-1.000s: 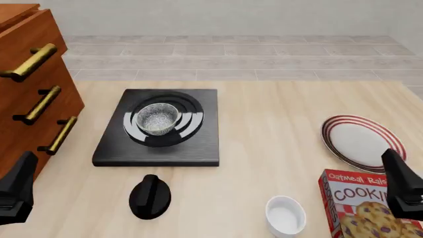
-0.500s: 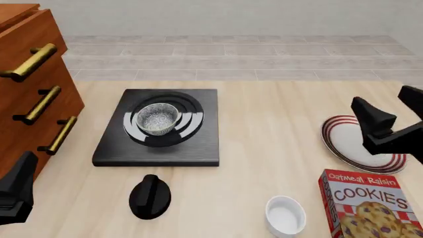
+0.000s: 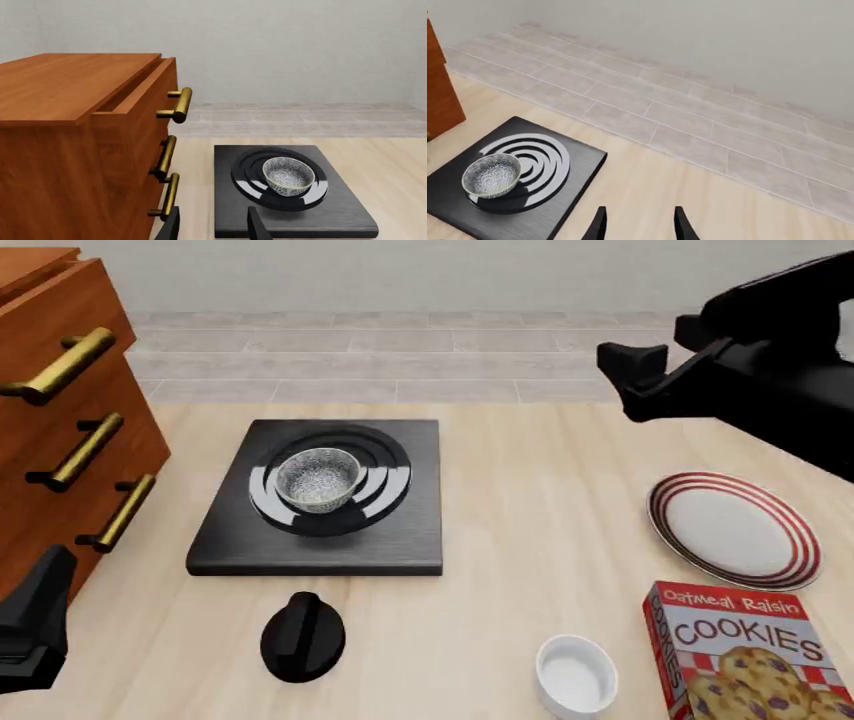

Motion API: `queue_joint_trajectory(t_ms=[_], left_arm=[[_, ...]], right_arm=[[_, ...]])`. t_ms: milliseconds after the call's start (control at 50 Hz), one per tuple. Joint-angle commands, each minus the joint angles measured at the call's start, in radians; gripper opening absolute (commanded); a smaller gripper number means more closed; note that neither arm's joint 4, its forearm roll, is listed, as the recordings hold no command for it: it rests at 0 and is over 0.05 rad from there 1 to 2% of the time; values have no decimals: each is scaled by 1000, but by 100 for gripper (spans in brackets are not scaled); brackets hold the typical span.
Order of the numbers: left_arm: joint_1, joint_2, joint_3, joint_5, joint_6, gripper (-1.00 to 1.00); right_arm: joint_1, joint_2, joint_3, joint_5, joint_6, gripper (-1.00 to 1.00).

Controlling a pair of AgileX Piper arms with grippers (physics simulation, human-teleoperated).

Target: Pick the akita bowl on the stove and place it on the plate.

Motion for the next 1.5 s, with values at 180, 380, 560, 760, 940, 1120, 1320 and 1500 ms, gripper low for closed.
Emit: queue_joint_trajectory(t_ms=[180, 380, 560, 760, 940, 1120, 1320, 1500], left_arm=[[0, 0, 0, 0, 0, 100], [0, 0, 0, 0, 0, 100], [0, 0, 0, 0, 0, 100], [0, 0, 0, 0, 0, 100], [0, 0, 0, 0, 0, 100], [0, 0, 0, 0, 0, 100], [0, 0, 0, 0, 0, 100], [0, 0, 0, 0, 0, 100]], right_arm=[[118, 278, -296, 170, 9, 100], [154, 400, -424, 241, 31, 100], [175, 478, -521, 287, 87, 100], [199, 568, -620, 342, 116, 100], [213, 636, -714, 388, 110, 100], [230, 704, -795, 416, 117, 100], [270, 759, -846, 442, 111, 100], [279, 790, -880, 445, 114, 100]])
